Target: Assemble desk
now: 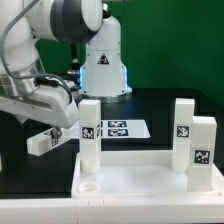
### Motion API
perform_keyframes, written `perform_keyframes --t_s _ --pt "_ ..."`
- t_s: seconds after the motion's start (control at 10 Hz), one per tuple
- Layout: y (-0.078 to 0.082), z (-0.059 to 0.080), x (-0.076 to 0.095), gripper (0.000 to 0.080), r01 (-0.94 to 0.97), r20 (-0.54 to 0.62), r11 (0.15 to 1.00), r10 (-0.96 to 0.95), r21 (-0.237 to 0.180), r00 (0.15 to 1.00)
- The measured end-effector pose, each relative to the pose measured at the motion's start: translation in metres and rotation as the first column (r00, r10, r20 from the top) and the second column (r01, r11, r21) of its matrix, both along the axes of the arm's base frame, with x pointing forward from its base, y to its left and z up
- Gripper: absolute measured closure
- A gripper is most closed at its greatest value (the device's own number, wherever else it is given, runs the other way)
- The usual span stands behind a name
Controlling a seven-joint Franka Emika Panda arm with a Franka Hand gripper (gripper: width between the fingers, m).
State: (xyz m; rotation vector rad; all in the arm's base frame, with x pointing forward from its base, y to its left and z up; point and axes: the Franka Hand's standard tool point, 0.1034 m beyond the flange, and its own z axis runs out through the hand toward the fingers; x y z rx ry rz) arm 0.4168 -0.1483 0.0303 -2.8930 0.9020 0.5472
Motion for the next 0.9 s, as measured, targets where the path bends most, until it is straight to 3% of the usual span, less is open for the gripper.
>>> perform_keyframes --t_s 0.2,0.3,0.4,0.5,0.6,0.9 --pt "0.002 0.000 -0.003 0.0150 0.003 -0.025 1.000 -0.003 0.021 1.000" --pt "0.005 0.001 -0.006 0.0150 0.112 -0.078 0.988 -0.104 0.103 0.992" --pt "0.000 0.001 0.002 0.0150 0.114 -0.078 0.987 -0.106 0.111 0.991" --pt "0.010 0.009 -0.002 0.0150 0.130 -0.196 0.972 -0.092 0.193 0.976" --pt "0.008 0.011 0.000 0.0150 0.156 -0.287 0.956 -0.081 0.247 0.955" --pt "0.004 0.005 -0.003 0.0150 0.188 -0.429 0.930 -0.036 0.317 0.902"
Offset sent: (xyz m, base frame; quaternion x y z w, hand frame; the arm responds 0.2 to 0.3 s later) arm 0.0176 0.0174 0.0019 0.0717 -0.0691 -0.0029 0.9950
